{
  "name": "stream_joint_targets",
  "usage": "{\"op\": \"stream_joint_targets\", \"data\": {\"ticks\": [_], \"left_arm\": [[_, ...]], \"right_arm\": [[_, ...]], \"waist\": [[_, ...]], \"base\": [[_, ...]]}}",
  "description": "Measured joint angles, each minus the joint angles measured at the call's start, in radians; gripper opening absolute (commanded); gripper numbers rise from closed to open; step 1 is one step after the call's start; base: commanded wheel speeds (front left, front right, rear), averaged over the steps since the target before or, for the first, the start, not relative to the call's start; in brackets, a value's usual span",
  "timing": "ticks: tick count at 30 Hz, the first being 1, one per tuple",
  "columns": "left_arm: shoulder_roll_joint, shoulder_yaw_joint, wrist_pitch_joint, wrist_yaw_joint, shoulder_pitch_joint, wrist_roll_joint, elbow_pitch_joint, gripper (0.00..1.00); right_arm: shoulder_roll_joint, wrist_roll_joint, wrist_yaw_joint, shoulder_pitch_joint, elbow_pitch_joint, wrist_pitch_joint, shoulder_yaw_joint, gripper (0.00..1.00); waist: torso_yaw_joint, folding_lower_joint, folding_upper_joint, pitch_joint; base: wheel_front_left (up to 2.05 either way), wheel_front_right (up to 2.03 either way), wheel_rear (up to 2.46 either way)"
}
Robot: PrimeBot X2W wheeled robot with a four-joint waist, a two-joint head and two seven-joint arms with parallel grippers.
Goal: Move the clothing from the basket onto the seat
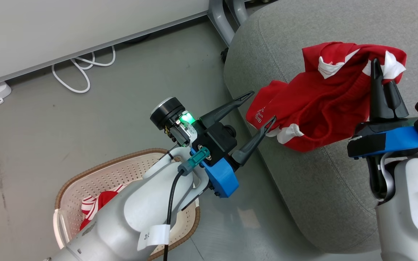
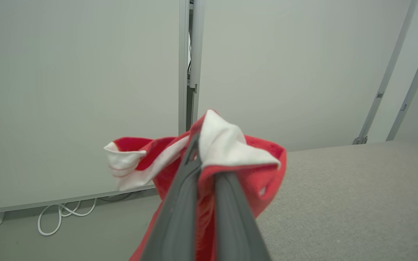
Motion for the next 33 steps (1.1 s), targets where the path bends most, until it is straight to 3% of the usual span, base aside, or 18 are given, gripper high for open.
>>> {"op": "stream_joint_targets", "data": {"ticks": [7, 14, 20, 26, 33], "left_arm": [[0.001, -0.002, 0.000, 0.000, -0.002, 0.005, -0.016, 1.00], [0.020, 0.008, 0.000, 0.000, -0.045, 0.024, -0.039, 1.00], [0.041, 0.007, 0.001, 0.000, -0.119, 0.055, -0.062, 1.00], [0.068, 0.007, 0.012, 0.000, -0.204, 0.078, -0.098, 1.00], [0.082, 0.002, 0.016, 0.000, -0.242, 0.098, -0.125, 1.00]], "right_arm": [[-0.003, 0.000, 0.000, -0.009, -0.012, 0.000, -0.016, 0.00], [-0.047, -0.005, 0.000, -0.109, -0.047, 0.000, -0.057, 0.00], [-0.137, -0.004, 0.000, -0.284, -0.086, 0.000, -0.154, 0.00], [-0.253, 0.006, 0.000, -0.457, -0.088, 0.000, -0.330, 0.00], [-0.319, 0.002, 0.000, -0.493, -0.023, 0.000, -0.399, 0.00]], "waist": [[-0.001, -0.0001, 0.0000, 0.022], [0.004, -0.0001, -0.0001, 0.086], [0.009, 0.0000, 0.0000, 0.190], [0.023, 0.0000, 0.0000, 0.332], [0.041, 0.0001, -0.0001, 0.434]], "base": [[0.00, 0.00, 0.00], [0.00, 0.00, 0.00], [0.00, 0.00, 0.00], [0.00, 0.00, 0.00], [0.00, 0.00, 0.00]]}}
